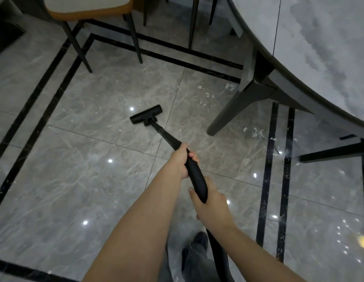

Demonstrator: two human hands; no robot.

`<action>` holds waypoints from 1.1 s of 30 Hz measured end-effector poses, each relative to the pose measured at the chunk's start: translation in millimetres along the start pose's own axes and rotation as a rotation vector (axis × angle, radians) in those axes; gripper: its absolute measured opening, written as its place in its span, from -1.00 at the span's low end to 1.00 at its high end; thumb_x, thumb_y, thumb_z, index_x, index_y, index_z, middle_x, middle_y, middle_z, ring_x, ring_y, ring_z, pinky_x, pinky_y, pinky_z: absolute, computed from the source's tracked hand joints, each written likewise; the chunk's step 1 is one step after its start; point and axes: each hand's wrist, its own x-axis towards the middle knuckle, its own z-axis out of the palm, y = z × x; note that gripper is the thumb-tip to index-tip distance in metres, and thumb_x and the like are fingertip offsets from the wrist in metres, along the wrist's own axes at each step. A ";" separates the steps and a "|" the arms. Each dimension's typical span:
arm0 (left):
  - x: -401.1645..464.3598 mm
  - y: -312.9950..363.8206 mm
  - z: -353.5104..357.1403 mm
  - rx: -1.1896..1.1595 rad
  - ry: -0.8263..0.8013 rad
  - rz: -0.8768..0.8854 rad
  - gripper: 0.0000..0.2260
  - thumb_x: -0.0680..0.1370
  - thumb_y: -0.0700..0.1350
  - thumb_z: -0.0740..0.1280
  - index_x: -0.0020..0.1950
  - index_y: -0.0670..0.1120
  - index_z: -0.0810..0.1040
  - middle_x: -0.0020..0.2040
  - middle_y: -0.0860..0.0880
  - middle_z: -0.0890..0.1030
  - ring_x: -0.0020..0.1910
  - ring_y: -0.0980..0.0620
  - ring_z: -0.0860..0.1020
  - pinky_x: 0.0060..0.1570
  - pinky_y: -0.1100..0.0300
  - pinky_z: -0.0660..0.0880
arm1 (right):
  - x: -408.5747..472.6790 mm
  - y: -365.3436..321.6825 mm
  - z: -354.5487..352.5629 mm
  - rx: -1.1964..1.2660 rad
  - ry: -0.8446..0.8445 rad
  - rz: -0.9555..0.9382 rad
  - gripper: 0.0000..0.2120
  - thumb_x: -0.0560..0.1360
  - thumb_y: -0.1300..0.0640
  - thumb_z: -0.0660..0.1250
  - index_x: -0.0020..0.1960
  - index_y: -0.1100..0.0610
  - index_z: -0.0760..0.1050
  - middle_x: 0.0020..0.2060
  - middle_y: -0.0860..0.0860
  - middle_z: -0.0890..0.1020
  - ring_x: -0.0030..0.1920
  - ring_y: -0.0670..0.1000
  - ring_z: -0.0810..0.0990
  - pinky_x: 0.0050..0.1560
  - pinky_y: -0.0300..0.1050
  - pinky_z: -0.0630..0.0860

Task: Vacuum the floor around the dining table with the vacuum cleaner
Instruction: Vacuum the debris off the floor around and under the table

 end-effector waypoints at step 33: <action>-7.4 110.6 -8.3 -0.142 -0.051 -0.050 -0.67 0.62 -0.02 0.29 -0.30 -0.12 0.36 -0.59 0.01 0.34 -0.69 0.12 0.29 -0.63 0.37 0.31 | 47.3 -103.6 20.4 -0.113 -0.003 0.010 -0.89 0.57 0.06 0.36 0.00 0.01 0.42 -0.37 0.06 0.60 -0.40 0.06 0.63 -0.31 0.07 0.65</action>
